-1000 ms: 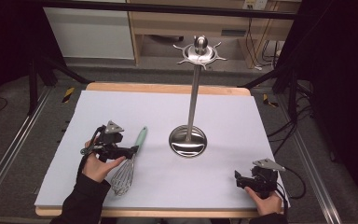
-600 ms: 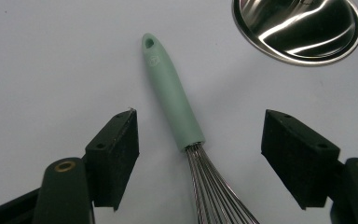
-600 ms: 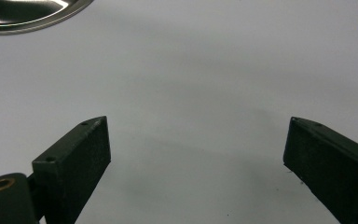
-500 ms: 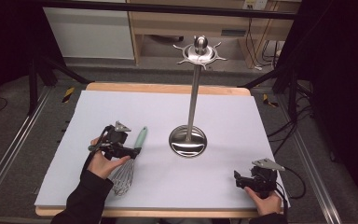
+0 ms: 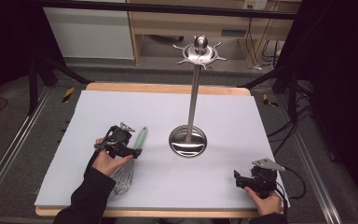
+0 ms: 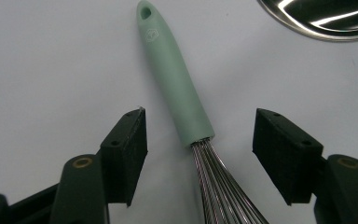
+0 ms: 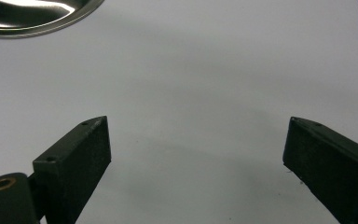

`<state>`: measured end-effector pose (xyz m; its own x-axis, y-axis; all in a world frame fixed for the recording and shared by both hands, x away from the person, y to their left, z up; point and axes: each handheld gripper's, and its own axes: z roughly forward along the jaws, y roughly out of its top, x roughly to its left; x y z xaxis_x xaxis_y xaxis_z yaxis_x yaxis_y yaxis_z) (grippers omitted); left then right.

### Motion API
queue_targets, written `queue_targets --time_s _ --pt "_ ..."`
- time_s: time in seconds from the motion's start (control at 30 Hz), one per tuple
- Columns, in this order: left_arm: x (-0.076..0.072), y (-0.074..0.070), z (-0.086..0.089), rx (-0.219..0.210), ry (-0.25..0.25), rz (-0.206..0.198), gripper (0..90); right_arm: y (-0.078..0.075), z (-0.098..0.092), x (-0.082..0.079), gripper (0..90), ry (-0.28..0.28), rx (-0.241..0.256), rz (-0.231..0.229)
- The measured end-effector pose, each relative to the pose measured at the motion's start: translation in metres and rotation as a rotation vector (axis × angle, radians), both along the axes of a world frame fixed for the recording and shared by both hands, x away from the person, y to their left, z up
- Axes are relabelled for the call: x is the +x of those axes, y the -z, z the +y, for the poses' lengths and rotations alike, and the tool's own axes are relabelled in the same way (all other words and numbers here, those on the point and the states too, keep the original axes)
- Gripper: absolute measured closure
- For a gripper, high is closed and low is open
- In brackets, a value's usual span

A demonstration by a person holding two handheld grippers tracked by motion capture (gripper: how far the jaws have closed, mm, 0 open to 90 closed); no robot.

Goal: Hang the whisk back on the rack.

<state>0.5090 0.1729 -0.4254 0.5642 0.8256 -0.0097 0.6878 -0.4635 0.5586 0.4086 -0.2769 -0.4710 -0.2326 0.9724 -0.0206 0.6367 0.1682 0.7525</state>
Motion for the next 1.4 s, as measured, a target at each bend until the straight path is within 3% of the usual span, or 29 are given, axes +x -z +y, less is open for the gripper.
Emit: queue_targets --time_s 0.6,0.93,1.4 --pt "0.011 0.018 -0.003 0.022 -0.004 0.085 46.2 -0.001 -0.001 0.000 7.9 -0.017 -0.002 -0.006" --pt "0.015 0.026 -0.004 0.038 -0.016 0.106 56.2 -0.001 0.000 0.000 7.7 -0.034 -0.009 -0.012" --pt "0.018 0.027 -0.004 0.008 -0.082 0.130 65.7 -0.002 0.002 0.000 7.4 -0.047 -0.016 -0.018"
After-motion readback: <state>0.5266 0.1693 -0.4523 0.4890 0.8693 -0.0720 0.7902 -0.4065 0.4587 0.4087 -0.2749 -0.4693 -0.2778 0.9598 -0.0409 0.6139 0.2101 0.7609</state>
